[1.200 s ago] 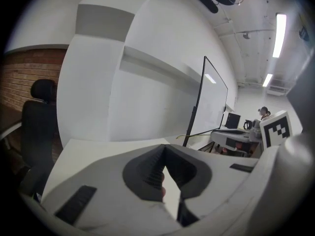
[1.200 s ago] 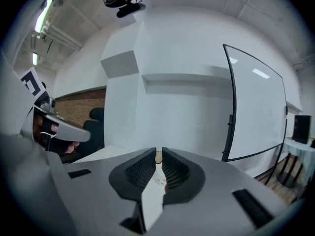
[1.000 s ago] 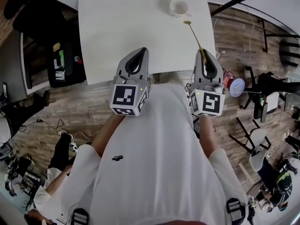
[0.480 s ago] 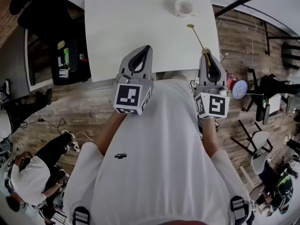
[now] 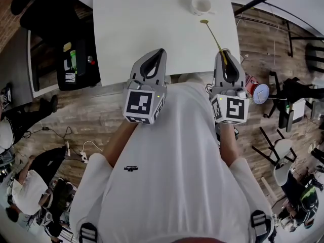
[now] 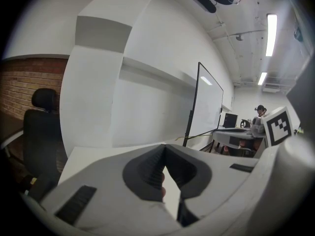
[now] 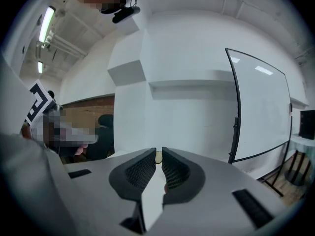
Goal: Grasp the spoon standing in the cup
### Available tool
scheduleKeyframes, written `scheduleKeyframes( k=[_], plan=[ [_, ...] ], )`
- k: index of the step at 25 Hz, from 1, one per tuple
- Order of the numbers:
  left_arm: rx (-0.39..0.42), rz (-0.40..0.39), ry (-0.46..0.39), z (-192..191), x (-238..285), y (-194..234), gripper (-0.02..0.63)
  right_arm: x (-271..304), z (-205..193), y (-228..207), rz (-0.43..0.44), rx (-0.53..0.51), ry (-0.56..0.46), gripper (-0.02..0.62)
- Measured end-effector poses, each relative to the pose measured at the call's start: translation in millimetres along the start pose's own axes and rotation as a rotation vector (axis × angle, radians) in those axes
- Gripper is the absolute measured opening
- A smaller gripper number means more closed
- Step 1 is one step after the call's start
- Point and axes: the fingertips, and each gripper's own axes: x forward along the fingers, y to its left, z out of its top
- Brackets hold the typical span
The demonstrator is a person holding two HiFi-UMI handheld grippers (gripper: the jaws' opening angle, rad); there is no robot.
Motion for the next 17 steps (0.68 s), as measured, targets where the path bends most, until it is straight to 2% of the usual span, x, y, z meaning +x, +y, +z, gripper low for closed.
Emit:
scheduleKeyframes(
  k=[17],
  plan=[
    [-0.011, -0.025, -0.001, -6.3, -3.8, -2.1, -0.006, -8.7, 4.0, 0.6, -0.029, 0.016, -0.004, 0.038]
  ],
)
